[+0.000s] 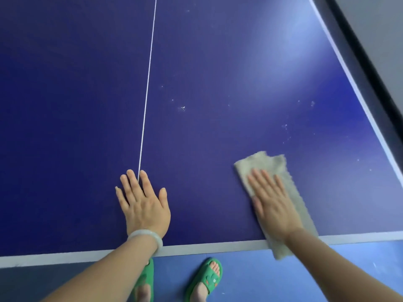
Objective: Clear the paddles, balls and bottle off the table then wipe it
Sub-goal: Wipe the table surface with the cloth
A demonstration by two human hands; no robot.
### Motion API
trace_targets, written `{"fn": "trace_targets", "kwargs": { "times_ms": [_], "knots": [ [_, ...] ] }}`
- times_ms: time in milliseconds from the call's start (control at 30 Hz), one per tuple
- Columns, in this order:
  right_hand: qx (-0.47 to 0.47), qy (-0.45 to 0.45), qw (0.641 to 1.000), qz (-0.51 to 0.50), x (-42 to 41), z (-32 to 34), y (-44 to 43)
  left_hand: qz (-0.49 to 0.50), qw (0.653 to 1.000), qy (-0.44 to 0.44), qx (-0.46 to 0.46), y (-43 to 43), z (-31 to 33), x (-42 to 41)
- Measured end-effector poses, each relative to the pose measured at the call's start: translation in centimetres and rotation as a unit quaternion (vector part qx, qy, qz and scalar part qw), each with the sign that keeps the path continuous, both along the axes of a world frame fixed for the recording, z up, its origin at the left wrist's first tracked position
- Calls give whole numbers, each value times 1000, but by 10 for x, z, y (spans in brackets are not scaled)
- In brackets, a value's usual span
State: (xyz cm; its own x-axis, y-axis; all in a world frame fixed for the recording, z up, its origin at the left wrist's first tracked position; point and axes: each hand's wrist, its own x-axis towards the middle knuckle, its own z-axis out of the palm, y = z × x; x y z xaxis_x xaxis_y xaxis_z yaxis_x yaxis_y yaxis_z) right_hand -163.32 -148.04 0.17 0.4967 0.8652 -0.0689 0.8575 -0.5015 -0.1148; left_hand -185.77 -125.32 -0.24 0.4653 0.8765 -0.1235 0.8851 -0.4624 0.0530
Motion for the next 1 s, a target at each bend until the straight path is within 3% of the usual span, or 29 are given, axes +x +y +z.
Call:
{"fn": "trace_targets", "kwargs": {
  "times_ms": [100,167,267,333,400,467,533,633,700,767,867,933,1000],
  "knots": [
    [0,7,969,-247,11,-2,27,6,1000,2,5,0,0,1],
    [10,2,960,-281,-15,-5,64,6,1000,5,10,-1,0,1],
    [16,19,999,-43,-62,-6,97,9,1000,-2,16,-1,-1,0],
    [12,31,993,115,-55,-2,86,12,1000,-10,19,-1,-2,0],
    [15,21,992,125,-17,1,63,15,1000,-11,21,-1,-2,1],
    [8,7,1000,-25,24,0,38,16,1000,-10,22,-2,-1,1],
    [-1,23,974,-224,48,1,25,14,1000,-12,21,-1,-2,2],
    [16,27,946,-324,24,-3,48,20,999,-11,25,0,-3,3],
    [29,8,970,-241,-11,-6,78,20,1000,-2,21,0,-1,2],
    [29,15,997,-75,-41,-8,113,19,1000,-1,23,0,1,3],
    [14,42,988,150,-46,-3,155,21,1000,1,22,-1,4,4],
    [4,41,981,190,-18,0,164,20,1000,8,18,-1,5,4],
    [7,37,995,95,18,0,155,22,1000,18,13,0,5,3]
  ]
}}
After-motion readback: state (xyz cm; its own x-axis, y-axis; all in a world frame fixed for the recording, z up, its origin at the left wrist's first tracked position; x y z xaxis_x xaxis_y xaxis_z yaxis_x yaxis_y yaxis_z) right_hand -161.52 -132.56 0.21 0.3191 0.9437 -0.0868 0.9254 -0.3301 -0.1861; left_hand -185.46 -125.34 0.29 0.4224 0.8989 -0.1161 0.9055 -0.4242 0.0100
